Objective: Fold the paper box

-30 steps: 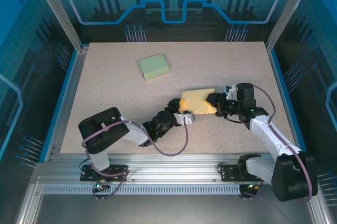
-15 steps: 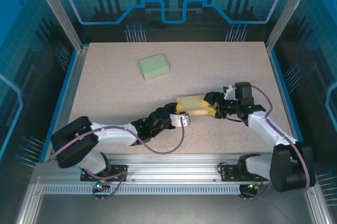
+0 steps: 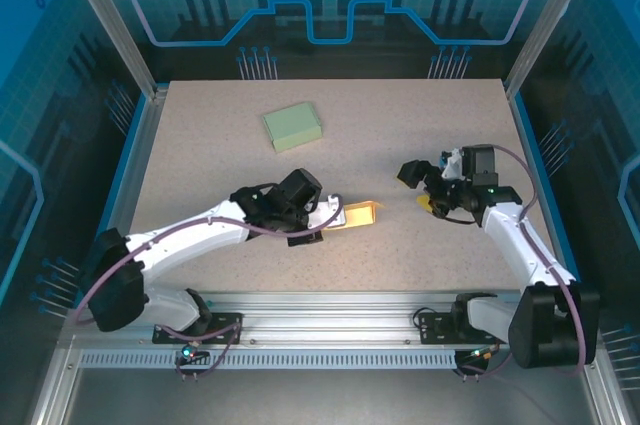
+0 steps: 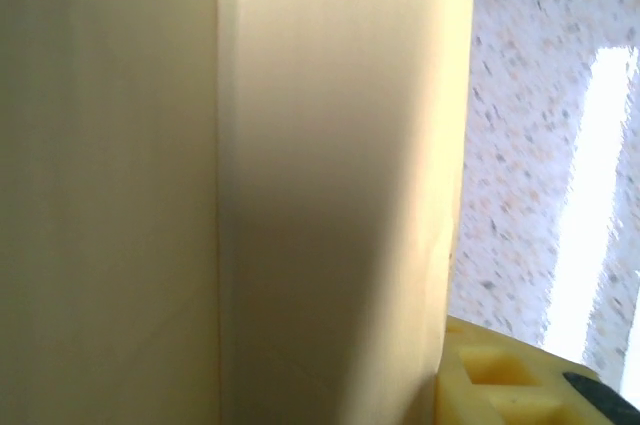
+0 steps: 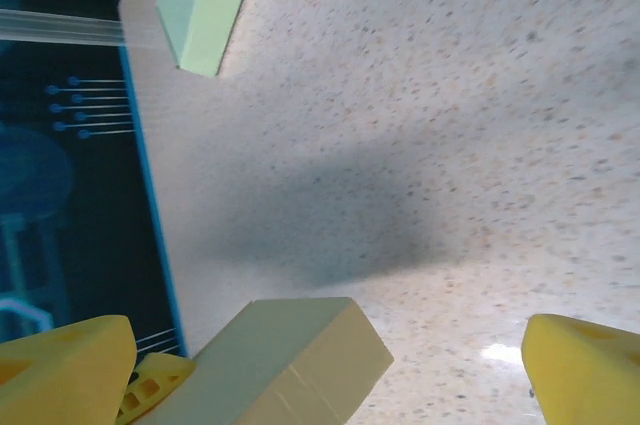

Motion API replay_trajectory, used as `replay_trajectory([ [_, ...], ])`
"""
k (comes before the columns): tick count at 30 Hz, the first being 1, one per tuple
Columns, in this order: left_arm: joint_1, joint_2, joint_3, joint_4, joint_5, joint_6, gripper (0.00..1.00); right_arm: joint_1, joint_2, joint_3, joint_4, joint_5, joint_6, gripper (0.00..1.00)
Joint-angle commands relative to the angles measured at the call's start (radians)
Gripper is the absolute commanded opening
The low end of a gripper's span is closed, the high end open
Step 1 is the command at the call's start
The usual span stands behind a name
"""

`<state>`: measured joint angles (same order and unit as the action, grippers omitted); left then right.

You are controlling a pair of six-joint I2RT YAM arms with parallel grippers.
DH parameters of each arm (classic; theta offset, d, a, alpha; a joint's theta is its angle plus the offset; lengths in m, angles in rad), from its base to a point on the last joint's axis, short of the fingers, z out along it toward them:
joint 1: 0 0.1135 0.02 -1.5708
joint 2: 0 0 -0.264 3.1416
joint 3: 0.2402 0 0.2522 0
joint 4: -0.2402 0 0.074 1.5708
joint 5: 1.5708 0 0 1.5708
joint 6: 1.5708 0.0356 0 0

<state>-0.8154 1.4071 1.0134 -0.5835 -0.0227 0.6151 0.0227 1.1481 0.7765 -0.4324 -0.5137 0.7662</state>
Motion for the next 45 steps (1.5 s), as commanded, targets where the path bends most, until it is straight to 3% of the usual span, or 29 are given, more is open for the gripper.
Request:
replay_trajectory([
  [1,0.033,0.068,0.058,-0.182,0.089,-0.027,0.32,0.022,-0.030,0.052,-0.155,0.128,-0.161,1.00],
  [4,0.057,0.129,0.105,-0.204,0.119,-0.012,0.32,0.103,-0.060,0.088,-0.214,0.267,-0.234,1.00],
  [8,0.078,0.188,0.149,-0.200,0.136,0.007,0.32,0.292,-0.080,0.158,-0.296,0.593,-0.292,1.00],
  [11,0.093,0.212,0.166,-0.189,0.152,0.013,0.34,0.373,-0.091,0.158,-0.281,0.694,-0.296,1.00],
  [13,0.103,0.219,0.168,-0.174,0.153,0.017,0.37,0.408,-0.112,0.128,-0.215,0.665,-0.336,0.96],
  [16,0.111,0.220,0.165,-0.164,0.153,0.015,0.37,0.434,-0.131,0.111,-0.148,0.564,-0.402,0.72],
  [23,0.119,0.208,0.139,-0.127,0.144,0.021,0.40,0.450,-0.115,0.109,-0.090,0.397,-0.528,0.72],
  [28,0.122,0.212,0.139,-0.112,0.145,0.028,0.40,0.448,-0.019,0.118,-0.066,0.346,-0.592,0.47],
  [40,0.129,0.234,0.146,-0.104,0.132,0.025,0.40,0.448,0.129,0.164,-0.048,0.298,-0.676,0.48],
  [45,0.130,0.240,0.149,-0.106,0.121,0.021,0.40,0.448,0.176,0.174,-0.042,0.276,-0.675,0.40],
])
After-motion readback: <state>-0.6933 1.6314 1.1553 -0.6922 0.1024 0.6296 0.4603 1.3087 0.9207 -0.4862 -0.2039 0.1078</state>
